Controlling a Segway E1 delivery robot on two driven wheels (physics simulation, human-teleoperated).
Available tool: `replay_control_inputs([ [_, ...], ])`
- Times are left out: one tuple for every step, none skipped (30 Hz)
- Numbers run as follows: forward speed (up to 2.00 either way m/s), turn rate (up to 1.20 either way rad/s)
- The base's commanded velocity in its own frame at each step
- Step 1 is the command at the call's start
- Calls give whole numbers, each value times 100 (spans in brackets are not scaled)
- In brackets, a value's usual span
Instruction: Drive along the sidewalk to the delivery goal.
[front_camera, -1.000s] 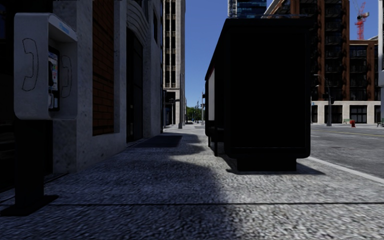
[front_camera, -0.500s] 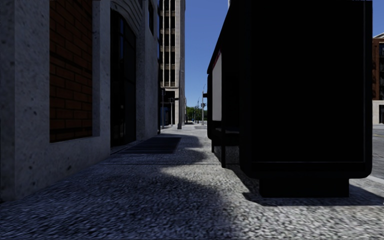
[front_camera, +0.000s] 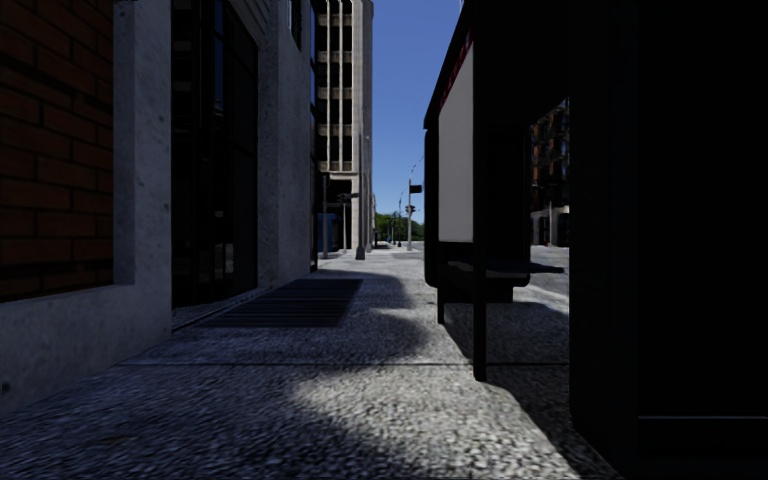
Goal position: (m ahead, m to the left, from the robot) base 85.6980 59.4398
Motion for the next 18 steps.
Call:
replay_control_inputs([
  [200, 22],
  [200, 22],
  [200, 22],
  [200, 22],
  [200, 22],
  [200, 22],
  [200, 22],
  [200, 22],
  [200, 21],
  [200, 19],
  [200, 19],
  [200, 19],
  [200, 0],
  [200, 0],
  [200, 0],
  [200, 0],
  [200, 0],
  [200, 0],
])
